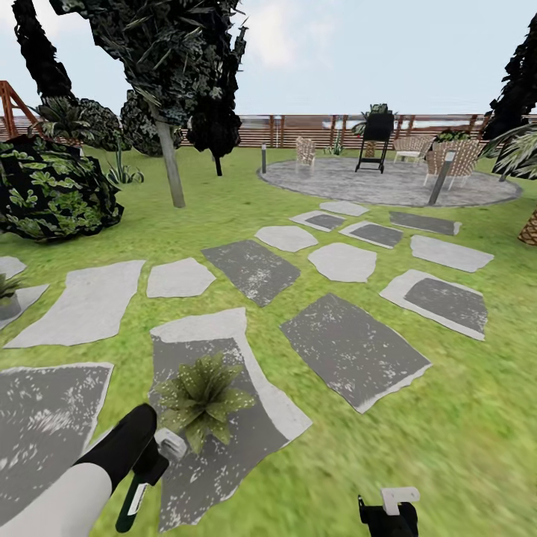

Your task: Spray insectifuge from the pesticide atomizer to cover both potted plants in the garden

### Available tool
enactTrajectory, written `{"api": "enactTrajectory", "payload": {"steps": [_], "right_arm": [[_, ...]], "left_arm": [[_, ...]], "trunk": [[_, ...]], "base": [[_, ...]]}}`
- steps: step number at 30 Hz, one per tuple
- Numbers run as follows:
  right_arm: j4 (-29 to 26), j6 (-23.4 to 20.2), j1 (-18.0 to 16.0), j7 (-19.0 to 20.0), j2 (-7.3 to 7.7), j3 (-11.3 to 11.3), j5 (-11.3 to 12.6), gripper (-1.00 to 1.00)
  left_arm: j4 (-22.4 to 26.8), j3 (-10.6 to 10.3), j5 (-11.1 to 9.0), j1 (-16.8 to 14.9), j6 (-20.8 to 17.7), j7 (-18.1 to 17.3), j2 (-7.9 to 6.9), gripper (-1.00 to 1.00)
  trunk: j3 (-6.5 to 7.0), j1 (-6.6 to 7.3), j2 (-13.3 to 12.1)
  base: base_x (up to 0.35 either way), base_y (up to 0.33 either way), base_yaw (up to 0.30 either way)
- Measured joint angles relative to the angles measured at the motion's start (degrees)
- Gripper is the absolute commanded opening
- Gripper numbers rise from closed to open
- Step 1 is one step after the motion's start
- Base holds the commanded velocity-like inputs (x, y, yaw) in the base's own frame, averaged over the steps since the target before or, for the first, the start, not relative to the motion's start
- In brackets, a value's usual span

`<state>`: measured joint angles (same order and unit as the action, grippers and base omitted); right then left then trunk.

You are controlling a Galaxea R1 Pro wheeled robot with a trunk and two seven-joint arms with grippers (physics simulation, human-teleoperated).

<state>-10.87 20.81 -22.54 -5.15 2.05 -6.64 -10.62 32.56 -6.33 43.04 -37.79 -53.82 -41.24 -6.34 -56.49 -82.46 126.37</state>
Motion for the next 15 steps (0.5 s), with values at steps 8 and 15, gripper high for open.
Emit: {"api": "enactTrajectory", "payload": {"steps": [8, 15], "right_arm": [[0.0, 0.0, 0.0, 0.1, -0.11, 0.0, 0.0, 1.0], [-0.1, 0.0, 0.0, 0.3, -0.18, 0.0, 0.1, 1.0]], "left_arm": [[-0.1, 0.1, 0.0, 0.0, 0.0, 0.2, 0.08, -1.0], [0.2, 0.4, -0.6, -0.8, 0.0, -1.8, -0.44, -1.0]], "trunk": [[0.0, 0.0, 0.0], [0.0, 0.0, 0.0]], "base": [[0.0, 0.0, 0.147], [0.0, 0.0, 0.067]]}}
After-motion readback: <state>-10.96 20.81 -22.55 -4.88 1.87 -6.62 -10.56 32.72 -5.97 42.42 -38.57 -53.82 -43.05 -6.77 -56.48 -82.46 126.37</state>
